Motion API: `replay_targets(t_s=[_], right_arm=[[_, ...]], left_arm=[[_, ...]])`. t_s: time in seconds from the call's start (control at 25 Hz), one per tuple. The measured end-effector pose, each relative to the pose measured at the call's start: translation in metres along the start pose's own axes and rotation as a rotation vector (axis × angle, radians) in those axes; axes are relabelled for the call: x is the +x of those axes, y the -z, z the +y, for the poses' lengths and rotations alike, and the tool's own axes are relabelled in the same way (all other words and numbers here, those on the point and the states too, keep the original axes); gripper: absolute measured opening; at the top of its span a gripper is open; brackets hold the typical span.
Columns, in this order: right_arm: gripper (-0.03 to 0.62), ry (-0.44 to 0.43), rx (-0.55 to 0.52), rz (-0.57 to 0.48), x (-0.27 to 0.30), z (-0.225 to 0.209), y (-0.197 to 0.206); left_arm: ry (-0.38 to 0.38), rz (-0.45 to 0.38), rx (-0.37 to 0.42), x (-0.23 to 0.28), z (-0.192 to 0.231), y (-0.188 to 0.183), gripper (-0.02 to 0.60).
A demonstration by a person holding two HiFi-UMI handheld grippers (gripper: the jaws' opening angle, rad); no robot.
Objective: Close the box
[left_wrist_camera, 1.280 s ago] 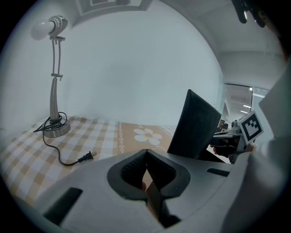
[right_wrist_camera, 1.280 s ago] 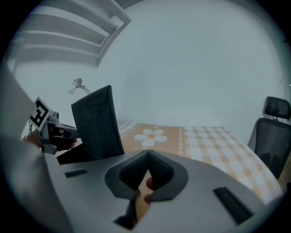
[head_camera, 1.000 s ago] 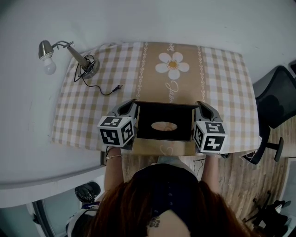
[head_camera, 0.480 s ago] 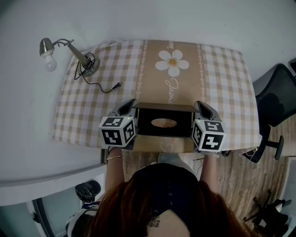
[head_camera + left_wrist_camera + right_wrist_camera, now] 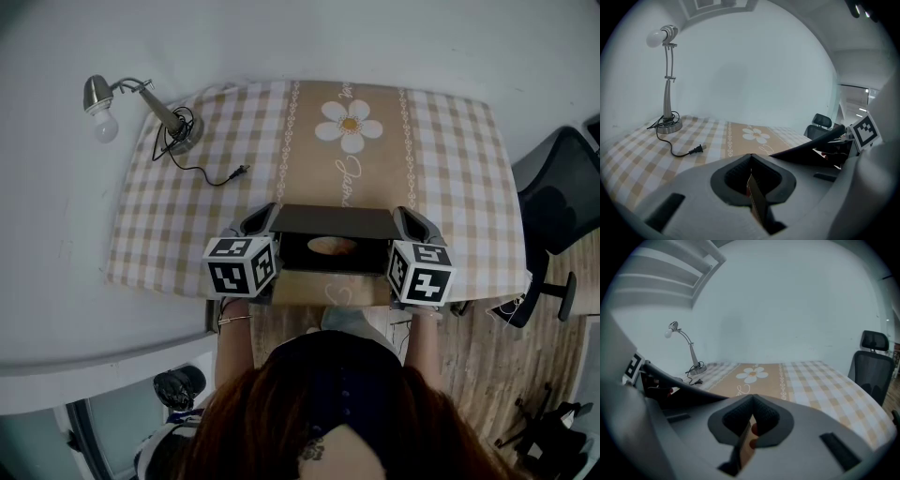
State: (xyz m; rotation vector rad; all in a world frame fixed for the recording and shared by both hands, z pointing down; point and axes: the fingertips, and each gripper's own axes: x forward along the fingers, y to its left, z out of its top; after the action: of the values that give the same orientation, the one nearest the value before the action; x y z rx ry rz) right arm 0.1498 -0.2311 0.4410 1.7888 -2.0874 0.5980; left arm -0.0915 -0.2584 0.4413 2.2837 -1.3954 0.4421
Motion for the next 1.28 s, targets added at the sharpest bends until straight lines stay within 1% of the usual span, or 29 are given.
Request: replay_targets(t_s=[0.28, 0.6, 1.28], right_arm=[[0.017, -0.003, -0.004, 0.019, -0.001, 0.004, 0.01], [0.017, -0.003, -0.018, 0.015, -0.004, 0.007, 0.012], [0.017, -0.016, -0.028, 0.001, -0.019, 0.013, 0.018]], left_arm=[[0.01, 0.007, -0.017, -0.003, -0.001, 0.007, 0.021], [0.029, 0.014, -0.017, -0.005, -0.003, 0.012, 0.021], [0.069, 0.013, 0.006, -0.018, -0.018, 0.018, 0.022]])
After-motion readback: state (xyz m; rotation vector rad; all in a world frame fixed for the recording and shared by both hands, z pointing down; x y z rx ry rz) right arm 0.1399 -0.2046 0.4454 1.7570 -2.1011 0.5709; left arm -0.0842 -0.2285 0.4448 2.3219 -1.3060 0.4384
